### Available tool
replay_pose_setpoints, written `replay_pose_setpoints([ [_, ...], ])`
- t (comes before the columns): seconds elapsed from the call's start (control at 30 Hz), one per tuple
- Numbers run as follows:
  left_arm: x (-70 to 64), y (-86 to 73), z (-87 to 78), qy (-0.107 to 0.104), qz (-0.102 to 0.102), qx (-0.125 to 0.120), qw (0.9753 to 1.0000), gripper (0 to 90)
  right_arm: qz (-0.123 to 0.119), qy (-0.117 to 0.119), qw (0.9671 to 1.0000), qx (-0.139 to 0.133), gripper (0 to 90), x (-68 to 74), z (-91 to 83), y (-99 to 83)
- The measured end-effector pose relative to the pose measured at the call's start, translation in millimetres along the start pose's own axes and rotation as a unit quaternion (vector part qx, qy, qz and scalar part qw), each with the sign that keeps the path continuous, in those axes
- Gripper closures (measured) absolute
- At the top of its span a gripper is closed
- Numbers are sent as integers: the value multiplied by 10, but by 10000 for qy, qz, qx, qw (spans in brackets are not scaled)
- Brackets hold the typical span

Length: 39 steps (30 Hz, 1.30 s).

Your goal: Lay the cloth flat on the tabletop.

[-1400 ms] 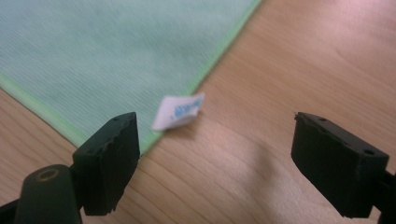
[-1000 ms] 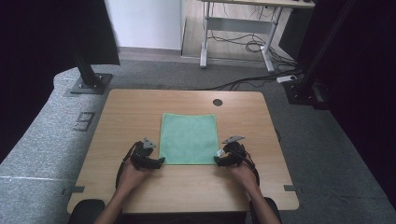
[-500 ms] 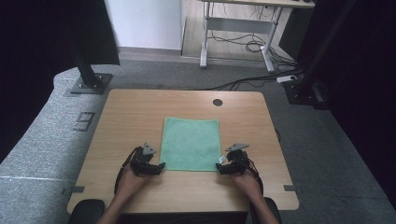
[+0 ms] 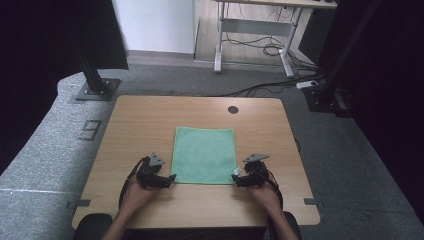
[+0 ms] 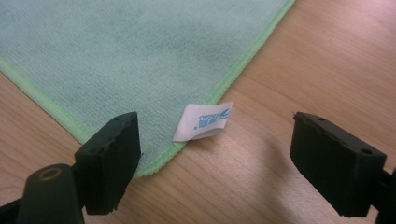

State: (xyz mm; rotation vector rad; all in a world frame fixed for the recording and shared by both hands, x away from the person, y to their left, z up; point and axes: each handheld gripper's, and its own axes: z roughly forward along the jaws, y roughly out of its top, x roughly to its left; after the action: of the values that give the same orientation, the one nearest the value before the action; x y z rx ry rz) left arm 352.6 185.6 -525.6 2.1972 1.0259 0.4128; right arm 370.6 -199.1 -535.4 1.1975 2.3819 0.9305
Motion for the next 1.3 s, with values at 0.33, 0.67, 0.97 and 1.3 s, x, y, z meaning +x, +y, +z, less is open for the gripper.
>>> replay_pose_setpoints([
  [0.33, 191, -220, -147, 261, 23, 251, 9993, 128, 227, -145, 9996, -26, 105, -189, -177, -139],
  [0.67, 339, -331, -49, 204, -251, 406, 9987, 0, 509, -349, 9981, 42, 0, -360, -141, -313],
  [0.97, 373, -356, -17, 279, -375, 194, 9987, 0, 564, -540, 9968, -156, 0, -350, -66, -357],
  [1.3, 372, -351, -12, 315, -413, 193, 9985, 0, 615, -601, 9959, -293, 0, -363, -51, -372],
])
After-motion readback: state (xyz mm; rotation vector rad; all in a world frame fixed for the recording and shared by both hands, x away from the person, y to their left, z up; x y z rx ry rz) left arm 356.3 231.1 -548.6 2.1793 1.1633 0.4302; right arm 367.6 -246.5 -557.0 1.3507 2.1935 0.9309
